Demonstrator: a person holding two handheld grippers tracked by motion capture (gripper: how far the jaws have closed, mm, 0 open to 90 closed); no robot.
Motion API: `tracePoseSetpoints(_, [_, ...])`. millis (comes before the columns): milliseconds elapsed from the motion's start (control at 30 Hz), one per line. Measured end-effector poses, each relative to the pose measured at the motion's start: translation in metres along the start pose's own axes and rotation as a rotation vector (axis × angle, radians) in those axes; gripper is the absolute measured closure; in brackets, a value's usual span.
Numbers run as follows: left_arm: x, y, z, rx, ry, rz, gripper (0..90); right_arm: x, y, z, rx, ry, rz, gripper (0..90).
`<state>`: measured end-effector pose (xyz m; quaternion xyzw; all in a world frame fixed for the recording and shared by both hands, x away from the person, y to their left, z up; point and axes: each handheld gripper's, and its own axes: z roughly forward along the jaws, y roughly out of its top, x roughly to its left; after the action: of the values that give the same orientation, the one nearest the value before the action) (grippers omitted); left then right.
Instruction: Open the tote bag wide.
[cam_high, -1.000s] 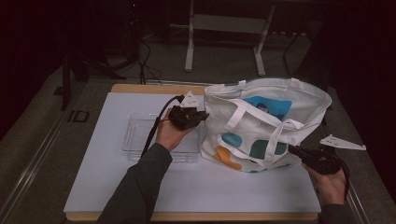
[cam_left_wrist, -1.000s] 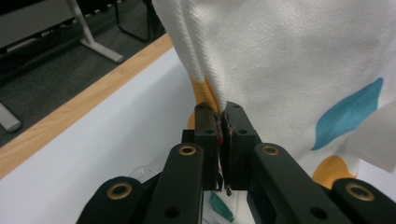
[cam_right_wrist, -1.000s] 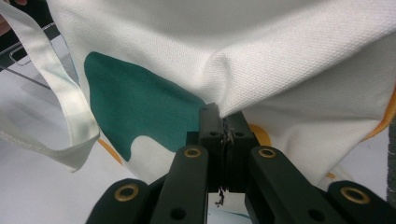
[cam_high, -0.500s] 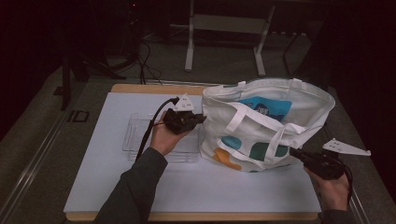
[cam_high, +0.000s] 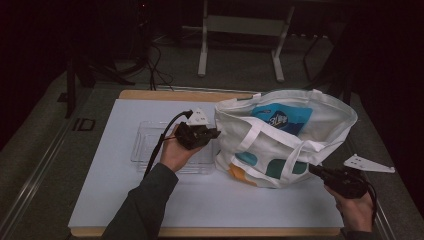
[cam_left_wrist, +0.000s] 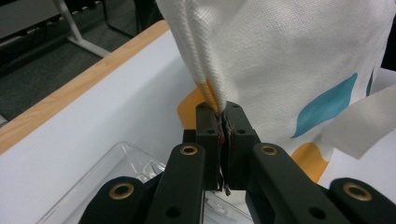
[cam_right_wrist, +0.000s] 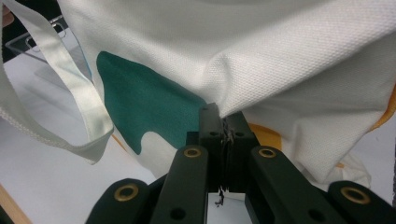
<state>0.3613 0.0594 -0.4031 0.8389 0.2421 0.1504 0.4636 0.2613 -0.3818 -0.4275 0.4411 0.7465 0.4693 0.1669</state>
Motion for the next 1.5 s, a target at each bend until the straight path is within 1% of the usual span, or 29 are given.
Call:
tracePoseSetpoints(133, [-0.005, -0.003, 0.002, 0.010, -0.007, 0.006, 87.3, 0.000, -0.004, 0.000, 0.007, 0.003, 0.003, 88.4])
tracePoseSetpoints(200, [-0.007, -0.005, 0.004, 0.026, -0.013, 0.014, 87.3, 0.000, -0.008, 0.002, 0.014, 0.008, 0.005, 88.4])
tracePoseSetpoints(300, [-0.009, -0.007, 0.006, 0.031, -0.015, 0.010, 87.2, 0.000, -0.012, 0.004, 0.029, 0.007, 0.001, 88.4])
tracePoseSetpoints(367, [-0.010, -0.008, 0.007, 0.034, -0.018, 0.012, 87.3, 0.000, -0.012, 0.004, 0.029, 0.007, 0.001, 88.4])
tracePoseSetpoints(400, [-0.012, -0.010, 0.010, 0.044, -0.024, 0.014, 87.3, 0.000, -0.015, 0.007, 0.042, 0.008, 0.001, 88.4])
tracePoseSetpoints(567, [-0.015, -0.015, 0.014, 0.060, -0.037, 0.013, 87.3, 0.000, -0.019, 0.010, 0.056, 0.014, 0.004, 88.4])
tracePoseSetpoints(667, [-0.017, -0.019, 0.018, 0.073, -0.041, 0.014, 87.3, 0.000, -0.025, 0.016, 0.091, 0.004, -0.001, 88.3])
tracePoseSetpoints(700, [-0.018, -0.020, 0.019, 0.080, -0.042, 0.016, 87.3, 0.000, -0.025, 0.016, 0.091, 0.004, -0.001, 88.3])
tracePoseSetpoints(733, [-0.019, -0.023, 0.023, 0.091, -0.046, 0.019, 87.3, 0.000, -0.029, 0.020, 0.108, -0.001, 0.005, 88.3])
tracePoseSetpoints(900, [-0.021, -0.027, 0.030, 0.110, -0.054, 0.013, 87.4, -0.003, -0.035, 0.028, 0.132, 0.000, 0.026, 88.3])
tracePoseSetpoints(967, [-0.021, -0.027, 0.031, 0.116, -0.055, 0.012, 87.4, -0.003, -0.035, 0.028, 0.132, 0.000, 0.026, 88.3])
tracePoseSetpoints(1000, [-0.023, -0.028, 0.036, 0.135, -0.056, 0.022, 87.5, -0.005, -0.037, 0.032, 0.147, 0.000, 0.037, 88.2])
tracePoseSetpoints(1033, [-0.024, -0.028, 0.037, 0.146, -0.053, 0.028, 87.5, -0.005, -0.038, 0.034, 0.149, 0.001, 0.038, 88.2])
tracePoseSetpoints(1167, [-0.026, -0.030, 0.041, 0.157, -0.058, 0.029, 87.5, -0.004, -0.041, 0.037, 0.165, 0.004, 0.040, 88.2])
tracePoseSetpoints(1267, [-0.026, -0.030, 0.040, 0.157, -0.054, 0.022, 87.5, -0.005, -0.043, 0.037, 0.165, 0.006, 0.046, 88.2])
tracePoseSetpoints(1367, [-0.026, -0.032, 0.041, 0.163, -0.057, 0.023, 87.6, -0.005, -0.044, 0.037, 0.164, 0.006, 0.044, 88.2])
tracePoseSetpoints(1433, [-0.027, -0.035, 0.043, 0.164, -0.061, 0.016, 87.6, -0.005, -0.046, 0.039, 0.173, -0.003, 0.041, 88.1])
tracePoseSetpoints(1500, [-0.029, -0.036, 0.045, 0.175, -0.061, 0.022, 87.5, -0.006, -0.047, 0.042, 0.183, -0.015, 0.037, 88.1])
